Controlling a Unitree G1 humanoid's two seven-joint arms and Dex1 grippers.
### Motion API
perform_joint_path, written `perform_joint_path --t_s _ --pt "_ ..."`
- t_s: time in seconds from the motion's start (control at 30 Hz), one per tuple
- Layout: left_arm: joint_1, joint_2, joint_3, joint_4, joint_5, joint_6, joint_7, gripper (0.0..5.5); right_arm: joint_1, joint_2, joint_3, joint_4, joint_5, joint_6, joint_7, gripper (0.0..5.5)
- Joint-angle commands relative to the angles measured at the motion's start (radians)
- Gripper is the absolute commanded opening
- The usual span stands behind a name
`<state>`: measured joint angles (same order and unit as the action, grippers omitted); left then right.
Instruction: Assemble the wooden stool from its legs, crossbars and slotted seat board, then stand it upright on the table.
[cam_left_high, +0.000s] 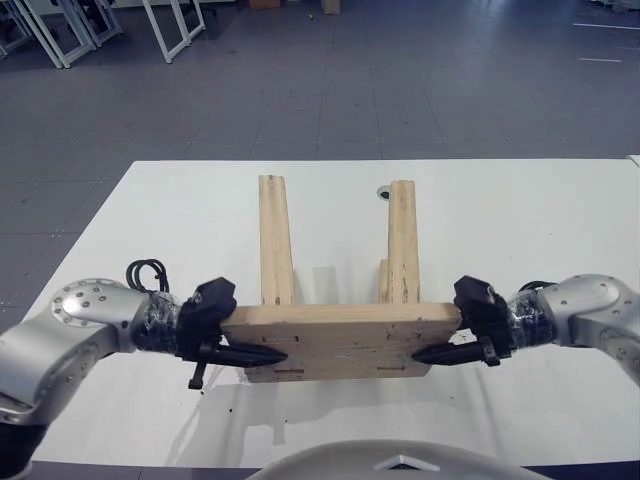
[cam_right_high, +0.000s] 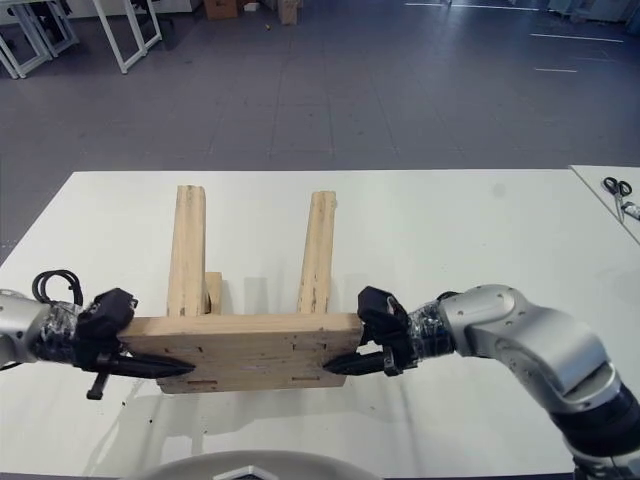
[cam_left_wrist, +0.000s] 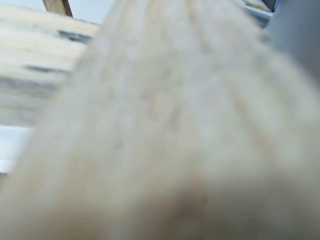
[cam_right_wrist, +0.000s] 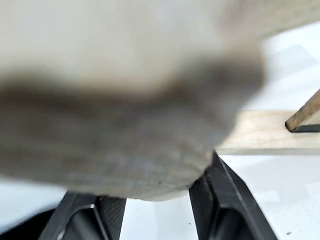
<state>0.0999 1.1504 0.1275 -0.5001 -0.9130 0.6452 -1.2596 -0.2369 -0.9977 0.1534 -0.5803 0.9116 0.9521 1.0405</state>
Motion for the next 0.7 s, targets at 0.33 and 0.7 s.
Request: perform_joint_path --t_s 0.33,0.7 --pt "-0.849 -0.273 -0.366 1.155 -1.058 0.848 0.553 1.32 -0.689 0.294 0.025 0.960 1.061 0.394 -0.465 1.54" --pt "-1.073 -0.452 0.008 1.739 -0.748 0.825 0.894 3.25 -0.743 0.430 -0.172 1.468 0.812 0.444 -0.702 3.78"
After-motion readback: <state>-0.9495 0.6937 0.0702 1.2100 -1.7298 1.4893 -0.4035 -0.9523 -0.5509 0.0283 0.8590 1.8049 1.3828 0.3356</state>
